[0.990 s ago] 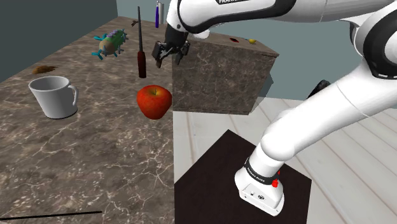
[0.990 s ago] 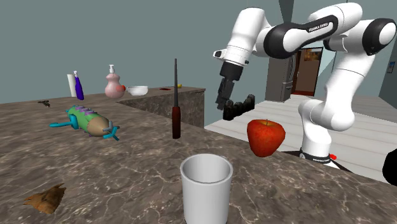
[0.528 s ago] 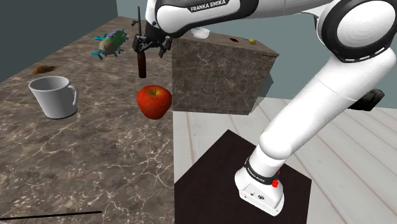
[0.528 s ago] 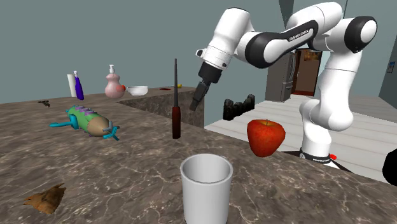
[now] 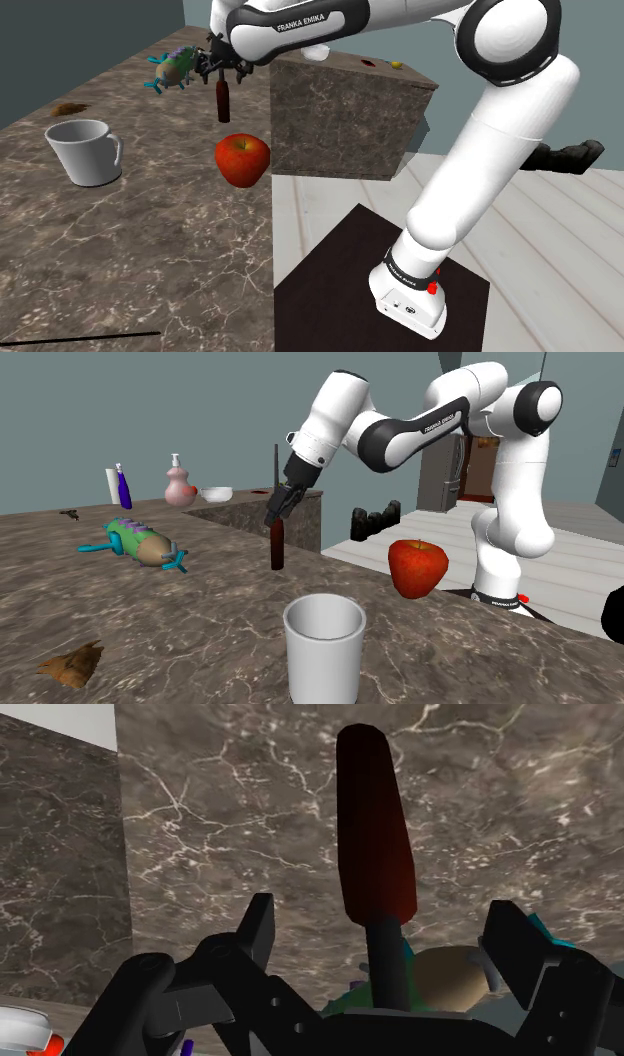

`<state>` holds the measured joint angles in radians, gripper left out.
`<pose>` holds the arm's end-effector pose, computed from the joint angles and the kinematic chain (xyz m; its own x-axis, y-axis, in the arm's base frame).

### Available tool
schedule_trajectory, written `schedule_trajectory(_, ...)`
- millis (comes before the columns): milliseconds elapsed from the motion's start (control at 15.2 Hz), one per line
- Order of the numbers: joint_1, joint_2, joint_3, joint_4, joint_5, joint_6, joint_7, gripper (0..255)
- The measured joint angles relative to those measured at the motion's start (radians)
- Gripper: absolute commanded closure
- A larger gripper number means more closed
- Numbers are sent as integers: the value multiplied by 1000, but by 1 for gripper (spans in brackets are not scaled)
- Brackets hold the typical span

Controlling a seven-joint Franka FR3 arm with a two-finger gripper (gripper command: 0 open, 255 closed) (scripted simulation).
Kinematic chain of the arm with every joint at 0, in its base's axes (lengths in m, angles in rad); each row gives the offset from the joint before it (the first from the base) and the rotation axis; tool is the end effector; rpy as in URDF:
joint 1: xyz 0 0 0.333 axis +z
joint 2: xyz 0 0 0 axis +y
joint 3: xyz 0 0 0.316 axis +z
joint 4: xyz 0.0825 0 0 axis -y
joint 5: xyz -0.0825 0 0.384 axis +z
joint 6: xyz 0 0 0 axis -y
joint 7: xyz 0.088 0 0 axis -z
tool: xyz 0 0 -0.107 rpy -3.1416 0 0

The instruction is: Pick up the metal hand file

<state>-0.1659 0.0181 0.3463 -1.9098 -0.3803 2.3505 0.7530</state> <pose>0.5925 0.1014 0.5306 0.8091 -0.3075 0.5008 -0.3551 -0.9348 -0.0003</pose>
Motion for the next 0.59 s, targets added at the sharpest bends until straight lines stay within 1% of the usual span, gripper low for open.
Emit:
schedule_trajectory(330, -1, 17, -3, -41, -30, 53, 33, 0)
schedule_trajectory(396, -1, 18, -2, -45, -34, 58, 37, 255)
schedule_trajectory(594, 0, 17, -2, -49, -36, 62, 41, 255)
